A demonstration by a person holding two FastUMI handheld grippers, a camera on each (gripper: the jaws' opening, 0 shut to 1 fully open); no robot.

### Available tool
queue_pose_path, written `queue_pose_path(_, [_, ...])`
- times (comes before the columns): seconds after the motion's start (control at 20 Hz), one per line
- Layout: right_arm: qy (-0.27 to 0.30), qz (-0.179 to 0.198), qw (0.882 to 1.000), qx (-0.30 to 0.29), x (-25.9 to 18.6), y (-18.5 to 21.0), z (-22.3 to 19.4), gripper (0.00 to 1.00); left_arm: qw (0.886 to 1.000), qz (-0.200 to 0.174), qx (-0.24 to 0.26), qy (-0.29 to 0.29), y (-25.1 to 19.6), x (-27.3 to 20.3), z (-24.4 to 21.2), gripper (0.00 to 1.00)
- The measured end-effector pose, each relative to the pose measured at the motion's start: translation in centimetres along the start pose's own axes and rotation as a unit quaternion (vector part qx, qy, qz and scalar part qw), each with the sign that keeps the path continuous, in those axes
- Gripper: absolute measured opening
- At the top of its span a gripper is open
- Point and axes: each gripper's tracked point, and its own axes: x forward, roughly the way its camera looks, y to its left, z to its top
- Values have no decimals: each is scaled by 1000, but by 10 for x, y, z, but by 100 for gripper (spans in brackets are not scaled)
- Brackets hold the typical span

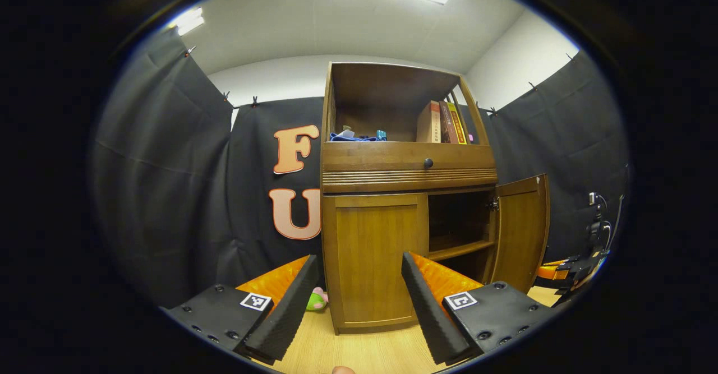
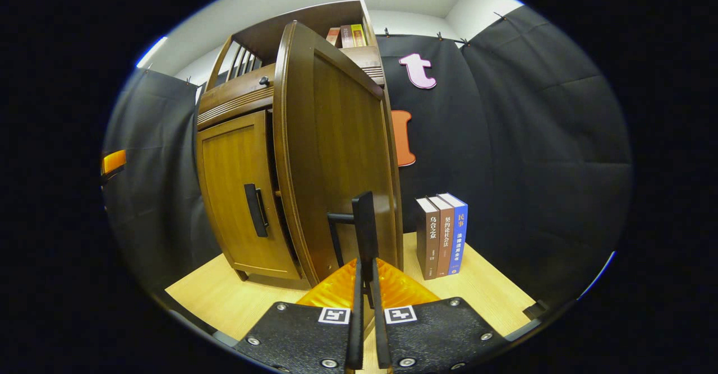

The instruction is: Open the right door of the double-door shoe cabinet with the right hand, and open the left door with the left hand.

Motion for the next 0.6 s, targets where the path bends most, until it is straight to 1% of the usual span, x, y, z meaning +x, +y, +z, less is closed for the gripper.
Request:
queue_pose_path(0.05, [0,-3,1000,0,0,-5,0,8,1000,-1,0,1,-2,1,-1,96])
queue_pose_path(0.35, [1,-31,999,6,2,-40,-2,8,1000,-6,-6,8,-16,9,-8,95])
queue_pose_path(0.55, [-5,-58,998,-6,-2,-71,2,8,1000,-2,5,8,-24,17,-12,96])
queue_pose_path(0.6, [-7,-64,998,-8,-3,-78,3,8,1000,-3,8,10,-28,21,-15,95])
